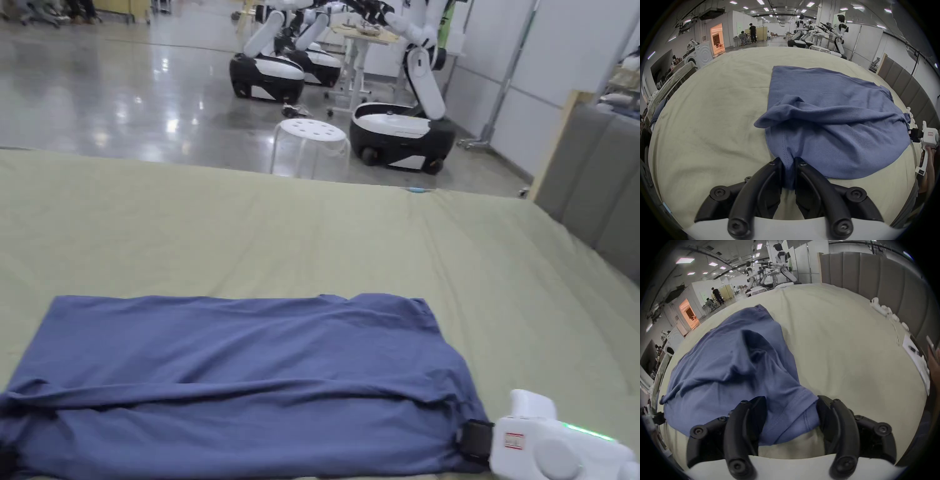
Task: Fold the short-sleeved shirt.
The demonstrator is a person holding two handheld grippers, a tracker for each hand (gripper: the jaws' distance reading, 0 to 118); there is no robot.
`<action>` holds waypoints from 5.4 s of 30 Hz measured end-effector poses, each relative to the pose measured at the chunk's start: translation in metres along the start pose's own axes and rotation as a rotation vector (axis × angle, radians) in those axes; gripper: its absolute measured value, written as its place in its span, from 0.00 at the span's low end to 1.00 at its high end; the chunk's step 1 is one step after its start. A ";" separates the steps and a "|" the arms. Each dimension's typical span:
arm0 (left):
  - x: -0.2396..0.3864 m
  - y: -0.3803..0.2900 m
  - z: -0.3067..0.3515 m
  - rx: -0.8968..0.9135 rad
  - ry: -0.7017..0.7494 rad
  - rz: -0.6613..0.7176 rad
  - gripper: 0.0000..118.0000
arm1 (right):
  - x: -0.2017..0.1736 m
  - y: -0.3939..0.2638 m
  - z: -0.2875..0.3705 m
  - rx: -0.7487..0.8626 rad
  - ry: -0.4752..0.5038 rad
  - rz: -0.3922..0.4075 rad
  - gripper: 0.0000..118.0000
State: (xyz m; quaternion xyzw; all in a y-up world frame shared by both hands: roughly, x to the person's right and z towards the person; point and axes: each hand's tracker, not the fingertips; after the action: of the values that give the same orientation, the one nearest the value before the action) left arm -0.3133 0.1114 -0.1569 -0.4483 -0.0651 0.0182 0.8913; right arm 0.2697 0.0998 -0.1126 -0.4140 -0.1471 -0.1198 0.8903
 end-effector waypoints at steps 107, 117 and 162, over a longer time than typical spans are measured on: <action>-0.012 0.115 -0.071 -0.225 0.074 -0.005 0.14 | -0.018 0.107 -0.065 -0.281 0.031 0.158 0.50; -0.007 0.123 -0.034 -0.136 0.050 -0.037 0.10 | -0.017 0.100 -0.013 -0.118 0.038 0.157 0.02; 0.051 -0.088 0.313 0.878 -0.104 -0.180 0.15 | -0.078 -0.101 0.312 0.706 0.320 0.368 0.21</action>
State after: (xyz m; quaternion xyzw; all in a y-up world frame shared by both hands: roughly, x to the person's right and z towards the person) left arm -0.3065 0.3126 0.1030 -0.0188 -0.1349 -0.0110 0.9906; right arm 0.1128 0.2842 0.1217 -0.0795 0.0372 0.0358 0.9955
